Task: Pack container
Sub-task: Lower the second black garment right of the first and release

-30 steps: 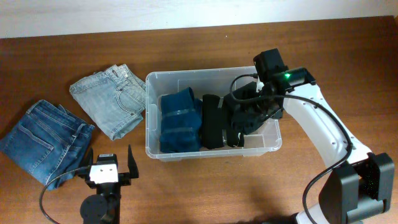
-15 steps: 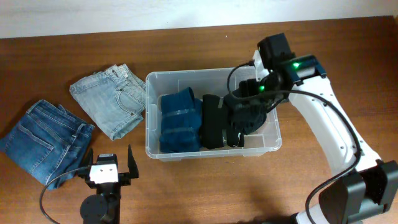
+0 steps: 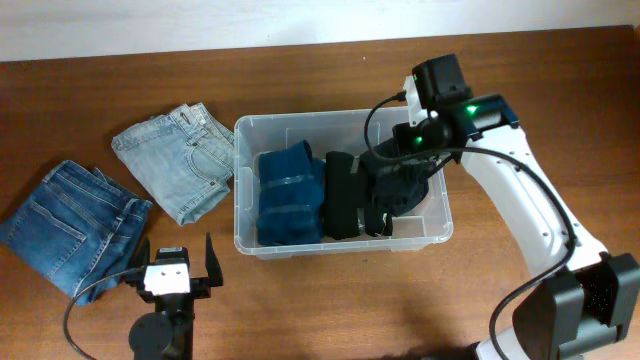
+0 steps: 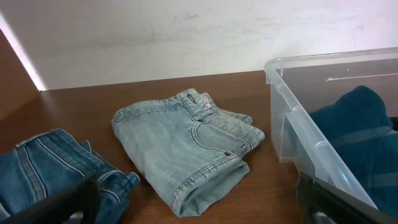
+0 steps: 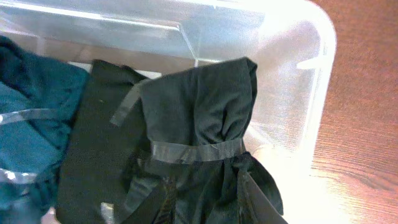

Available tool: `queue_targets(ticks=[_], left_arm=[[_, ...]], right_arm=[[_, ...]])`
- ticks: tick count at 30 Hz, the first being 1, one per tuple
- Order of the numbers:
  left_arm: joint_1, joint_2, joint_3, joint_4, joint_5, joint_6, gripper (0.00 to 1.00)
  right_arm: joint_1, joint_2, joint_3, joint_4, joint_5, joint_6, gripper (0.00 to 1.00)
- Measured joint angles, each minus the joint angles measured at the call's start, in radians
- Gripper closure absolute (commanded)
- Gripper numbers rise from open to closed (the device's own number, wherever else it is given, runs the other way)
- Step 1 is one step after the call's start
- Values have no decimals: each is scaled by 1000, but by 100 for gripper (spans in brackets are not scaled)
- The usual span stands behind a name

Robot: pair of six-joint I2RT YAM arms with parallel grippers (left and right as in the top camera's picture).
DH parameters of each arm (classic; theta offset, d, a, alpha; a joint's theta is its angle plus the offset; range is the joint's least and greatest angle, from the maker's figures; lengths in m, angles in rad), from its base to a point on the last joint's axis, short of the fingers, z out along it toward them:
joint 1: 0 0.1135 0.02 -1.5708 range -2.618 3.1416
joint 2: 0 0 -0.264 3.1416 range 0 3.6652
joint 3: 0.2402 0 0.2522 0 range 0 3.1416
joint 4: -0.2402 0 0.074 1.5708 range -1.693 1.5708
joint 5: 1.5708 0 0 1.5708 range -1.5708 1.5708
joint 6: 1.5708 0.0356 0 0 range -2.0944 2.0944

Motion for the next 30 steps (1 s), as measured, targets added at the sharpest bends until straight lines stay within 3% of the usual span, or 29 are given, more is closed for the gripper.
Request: queue_targets(ticks=[6,19,25,30], left_arm=[[0,0,0,0,0,0,1],[0,0,0,0,0,0,0],[0,0,0,0,0,0,0],[0,0,0,0,0,0,0]], right_arm=[[0,0,-131,39,2,-3,81],[2,0,-333,124,-25,-7,81],[2,0,-330,107,-27,-8,80],[2,2,-212,8,-26,-15,79]])
